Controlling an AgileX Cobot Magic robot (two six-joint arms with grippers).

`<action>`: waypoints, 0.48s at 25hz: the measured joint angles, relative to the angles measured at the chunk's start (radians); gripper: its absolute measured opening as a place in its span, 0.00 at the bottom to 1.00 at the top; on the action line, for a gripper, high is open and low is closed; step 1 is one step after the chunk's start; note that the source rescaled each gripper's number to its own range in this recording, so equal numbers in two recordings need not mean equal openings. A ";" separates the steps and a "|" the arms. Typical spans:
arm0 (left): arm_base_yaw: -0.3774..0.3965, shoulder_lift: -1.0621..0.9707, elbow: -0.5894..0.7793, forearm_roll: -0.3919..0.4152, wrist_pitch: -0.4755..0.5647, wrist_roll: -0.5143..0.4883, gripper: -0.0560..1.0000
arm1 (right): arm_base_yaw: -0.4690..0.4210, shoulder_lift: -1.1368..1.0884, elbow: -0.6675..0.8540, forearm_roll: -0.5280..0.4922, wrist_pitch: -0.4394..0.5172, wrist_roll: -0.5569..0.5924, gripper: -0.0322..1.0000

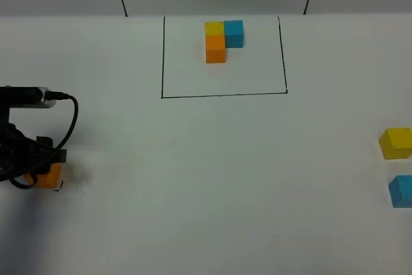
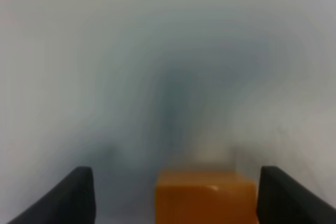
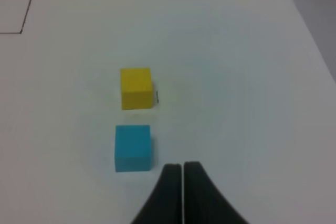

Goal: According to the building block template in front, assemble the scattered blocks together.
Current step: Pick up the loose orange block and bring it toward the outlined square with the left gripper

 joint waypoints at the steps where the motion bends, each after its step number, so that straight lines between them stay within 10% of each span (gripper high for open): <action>1: 0.000 0.000 0.000 -0.001 -0.001 0.001 0.96 | 0.000 0.000 0.000 0.000 0.000 0.000 0.04; 12: 0.000 0.004 0.000 -0.022 0.025 0.002 0.96 | 0.000 0.000 0.000 0.000 0.000 0.000 0.04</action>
